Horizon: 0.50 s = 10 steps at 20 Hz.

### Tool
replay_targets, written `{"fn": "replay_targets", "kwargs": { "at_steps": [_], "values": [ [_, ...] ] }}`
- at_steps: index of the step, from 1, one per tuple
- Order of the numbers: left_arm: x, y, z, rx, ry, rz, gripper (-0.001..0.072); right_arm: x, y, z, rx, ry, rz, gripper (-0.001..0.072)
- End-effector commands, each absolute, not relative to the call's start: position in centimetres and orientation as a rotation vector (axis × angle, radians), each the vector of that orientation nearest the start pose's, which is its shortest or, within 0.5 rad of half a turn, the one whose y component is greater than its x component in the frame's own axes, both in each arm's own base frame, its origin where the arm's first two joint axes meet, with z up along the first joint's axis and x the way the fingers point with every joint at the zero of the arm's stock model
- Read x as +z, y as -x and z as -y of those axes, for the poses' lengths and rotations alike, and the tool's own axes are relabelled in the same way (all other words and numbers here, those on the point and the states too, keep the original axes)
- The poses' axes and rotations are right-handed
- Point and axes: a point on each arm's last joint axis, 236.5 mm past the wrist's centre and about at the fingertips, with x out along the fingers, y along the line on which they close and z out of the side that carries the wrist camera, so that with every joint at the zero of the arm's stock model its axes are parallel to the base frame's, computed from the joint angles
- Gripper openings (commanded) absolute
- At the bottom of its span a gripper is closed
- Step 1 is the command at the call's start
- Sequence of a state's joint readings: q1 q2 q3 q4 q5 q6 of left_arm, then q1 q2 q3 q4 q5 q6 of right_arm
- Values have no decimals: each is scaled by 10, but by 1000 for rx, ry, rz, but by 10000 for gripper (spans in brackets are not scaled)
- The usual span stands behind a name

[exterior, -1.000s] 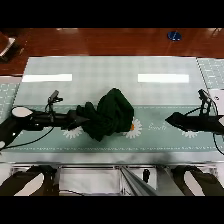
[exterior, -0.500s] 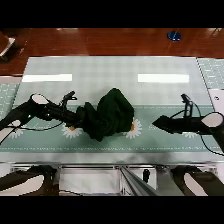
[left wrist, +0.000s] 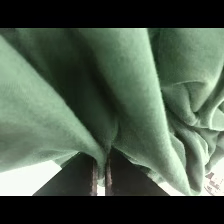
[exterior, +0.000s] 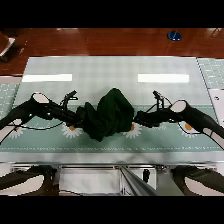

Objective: Fold the shirts.

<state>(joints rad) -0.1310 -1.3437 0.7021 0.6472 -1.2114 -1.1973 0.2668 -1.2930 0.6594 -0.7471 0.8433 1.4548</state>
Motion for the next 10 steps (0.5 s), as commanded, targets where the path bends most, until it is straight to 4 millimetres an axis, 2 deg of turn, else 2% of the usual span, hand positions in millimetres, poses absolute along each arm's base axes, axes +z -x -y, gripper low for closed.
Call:
{"fn": "replay_targets", "kwargs": {
  "at_steps": [1,5,7,8,10],
  "values": [
    [-63,-237,209,-694,634,-1624,20,-93,-276,-244,460,-585,-1525,396],
    [-67,-246,208,-667,631,-1592,20,-92,-285,-257,477,-613,-1537,389],
    [-65,-253,207,-655,633,-1561,20,-93,-287,-260,483,-625,-1539,192],
    [-60,-259,205,-654,635,-1538,20,-91,-288,-262,520,-606,-1520,30],
    [-35,-282,198,-660,634,-1447,20,-74,-290,-268,604,-587,-1506,30]
  ]
}}
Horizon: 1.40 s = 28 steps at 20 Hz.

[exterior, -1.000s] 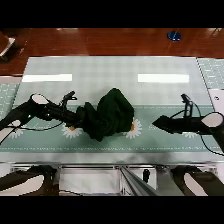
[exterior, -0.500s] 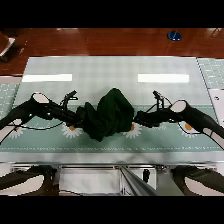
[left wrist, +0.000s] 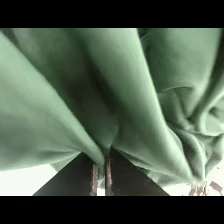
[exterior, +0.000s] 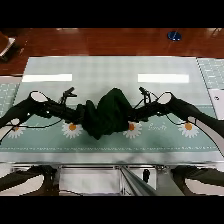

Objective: Fold the shirts.

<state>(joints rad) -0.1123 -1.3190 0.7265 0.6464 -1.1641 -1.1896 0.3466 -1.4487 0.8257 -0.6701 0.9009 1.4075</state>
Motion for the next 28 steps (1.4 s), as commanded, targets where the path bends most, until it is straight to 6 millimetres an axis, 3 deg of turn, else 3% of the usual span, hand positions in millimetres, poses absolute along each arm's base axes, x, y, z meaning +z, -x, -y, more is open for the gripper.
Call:
{"fn": "replay_targets", "kwargs": {
  "at_steps": [1,2,4,6,8,9,11,13,15,17,18,20,22,24,28],
  "values": [
    [-11,-298,190,-653,638,-1369,20,-57,-299,-266,638,-564,-1477,30],
    [17,-316,179,-637,639,-1273,20,-33,-315,-259,657,-540,-1416,29],
    [95,-352,144,-581,625,-1019,20,44,-357,-234,655,-503,-1224,28],
    [187,-377,100,-474,626,-731,20,147,-393,-198,626,-466,-968,28],
    [274,-375,72,-420,576,-487,20,257,-398,-167,609,-391,-712,28],
    [312,-365,64,-410,535,-397,20,307,-387,-154,599,-334,-603,28],
    [369,-341,54,-388,461,-262,20,384,-350,-131,547,-217,-423,28],
    [409,-318,48,-355,375,-158,20,447,-310,-108,456,-135,-241,29],
    [433,-296,50,-332,286,-98,20,488,-265,-93,399,-78,-115,29],
    [434,-275,55,-313,213,-112,20,503,-226,-82,353,-35,-61,29],
    [428,-265,57,-306,182,-135,20,502,-210,-73,315,-11,-63,29],
    [411,-245,70,-331,159,-200,20,482,-183,-52,227,6,-134,29],
    [383,-232,92,-417,175,-279,20,455,-169,-47,208,12,-233,29],
    [336,-225,114,-517,204,-423,20,418,-169,-47,211,16,-362,29],
    [208,-205,153,-686,285,-818,20,326,-194,-50,228,-6,-645,29]
  ]
}}
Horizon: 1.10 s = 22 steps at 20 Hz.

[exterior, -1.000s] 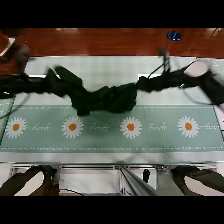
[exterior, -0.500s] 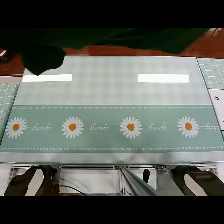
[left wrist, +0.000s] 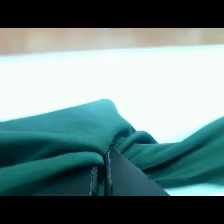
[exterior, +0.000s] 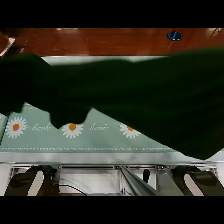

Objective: Fold the shirts.

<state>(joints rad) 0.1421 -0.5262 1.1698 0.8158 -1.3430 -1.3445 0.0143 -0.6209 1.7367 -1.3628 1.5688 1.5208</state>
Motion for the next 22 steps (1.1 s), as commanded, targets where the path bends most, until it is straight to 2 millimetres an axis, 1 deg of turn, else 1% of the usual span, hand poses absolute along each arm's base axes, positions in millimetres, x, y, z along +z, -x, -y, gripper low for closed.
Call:
{"fn": "replay_targets", "kwargs": {
  "at_steps": [1,2,4,5,6,7,8,10,11,12,14,16,17,18,19,20,21,22],
  "values": [
    [182,-201,158,-702,303,-889,20,301,-200,-52,234,-16,-716,29],
    [155,-199,161,-703,330,-954,20,275,-209,-54,243,-30,-780,29],
    [109,-206,160,-664,396,-1050,20,220,-226,-59,250,-66,-885,29],
    [89,-212,159,-635,428,-1084,20,197,-234,-58,243,-80,-919,29],
    [71,-222,156,-597,462,-1106,20,173,-243,-57,231,-92,-950,29],
    [56,-234,154,-562,489,-1126,20,154,-254,-55,215,-101,-976,29],
    [43,-245,152,-539,500,-1144,20,139,-266,-53,200,-104,-998,29],
    [17,-271,151,-500,548,-1182,20,116,-302,-50,175,-120,-1026,29],
    [7,-281,153,-493,576,-1205,20,104,-319,-51,170,-136,-1034,29],
    [-3,-289,156,-493,611,-1236,20,90,-335,-52,162,-160,-1053,29],
    [-18,-300,166,-516,675,-1284,20,61,-361,-58,158,-209,-1100,29],
    [-31,-305,172,-525,726,-1319,23,34,-379,-66,160,-269,-1153,30],
    [-37,-306,172,-519,733,-1337,131,23,-384,-69,157,-299,-1184,39],
    [-40,-304,173,-523,736,-1356,487,12,-388,-73,157,-329,-1213,188],
    [-37,-299,175,-549,731,-1383,508,6,-391,-76,161,-339,-1237,395],
    [-32,-295,169,-579,681,-1406,507,5,-391,-72,159,-340,-1258,411],
    [-26,-293,158,-592,631,-1428,507,10,-391,-65,158,-335,-1272,411],
    [-17,-291,141,-590,586,-1441,507,19,-388,-49,156,-320,-1278,411]
  ]
}}
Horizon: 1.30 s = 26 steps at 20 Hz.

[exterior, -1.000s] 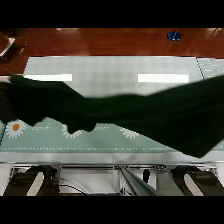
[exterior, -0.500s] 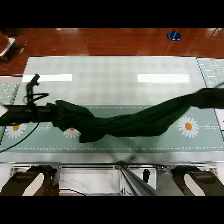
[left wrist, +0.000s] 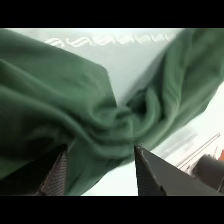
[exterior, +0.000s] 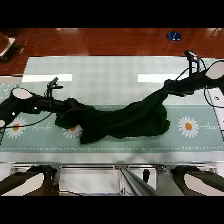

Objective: Fold the shirts.

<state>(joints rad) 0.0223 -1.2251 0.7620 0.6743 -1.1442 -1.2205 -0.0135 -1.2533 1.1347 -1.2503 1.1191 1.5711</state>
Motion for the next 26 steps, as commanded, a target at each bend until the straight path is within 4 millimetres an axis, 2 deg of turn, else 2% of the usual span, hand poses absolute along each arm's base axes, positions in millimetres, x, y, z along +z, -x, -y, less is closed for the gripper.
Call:
{"fn": "replay_targets", "kwargs": {
  "at_steps": [1,3,5,6,7,8,10,11,13,16,20,23,24,25,26],
  "values": [
    [-8,-293,119,-561,553,-1432,507,30,-382,-26,129,-313,-1276,411],
    [16,-309,61,-412,558,-1297,507,48,-359,40,-9,-302,-1258,408],
    [32,-313,6,-235,623,-1142,507,54,-327,97,-170,-362,-1205,407],
    [28,-306,-9,-174,666,-1113,506,48,-313,111,-228,-443,-1161,407],
    [16,-294,-11,-142,741,-1123,506,34,-301,114,-260,-543,-1121,406],
    [1,-284,3,-156,829,-1149,506,12,-288,105,-264,-640,-1105,406],
    [-25,-271,39,-237,908,-1182,506,-35,-264,74,-218,-758,-1160,406],
    [-36,-269,48,-256,898,-1186,505,-53,-253,58,-184,-796,-1198,406],
    [-46,-274,55,-276,872,-1182,506,-73,-237,40,-150,-826,-1246,406],
    [-46,-291,69,-349,900,-1148,505,-80,-229,33,-144,-840,-1270,406],
    [-66,-294,88,-413,886,-1225,505,-80,-224,28,-125,-848,-1296,406],
    [-64,-302,104,-475,838,-1251,497,-80,-220,23,-110,-843,-1322,406],
    [-61,-305,111,-499,814,-1250,390,-82,-217,21,-102,-819,-1342,406],
    [-56,-308,115,-518,793,-1245,111,-85,-215,19,-96,-800,-1363,406],
    [-51,-311,119,-540,773,-1237,20,-88,-212,15,-86,-790,-1391,406]
  ]
}}
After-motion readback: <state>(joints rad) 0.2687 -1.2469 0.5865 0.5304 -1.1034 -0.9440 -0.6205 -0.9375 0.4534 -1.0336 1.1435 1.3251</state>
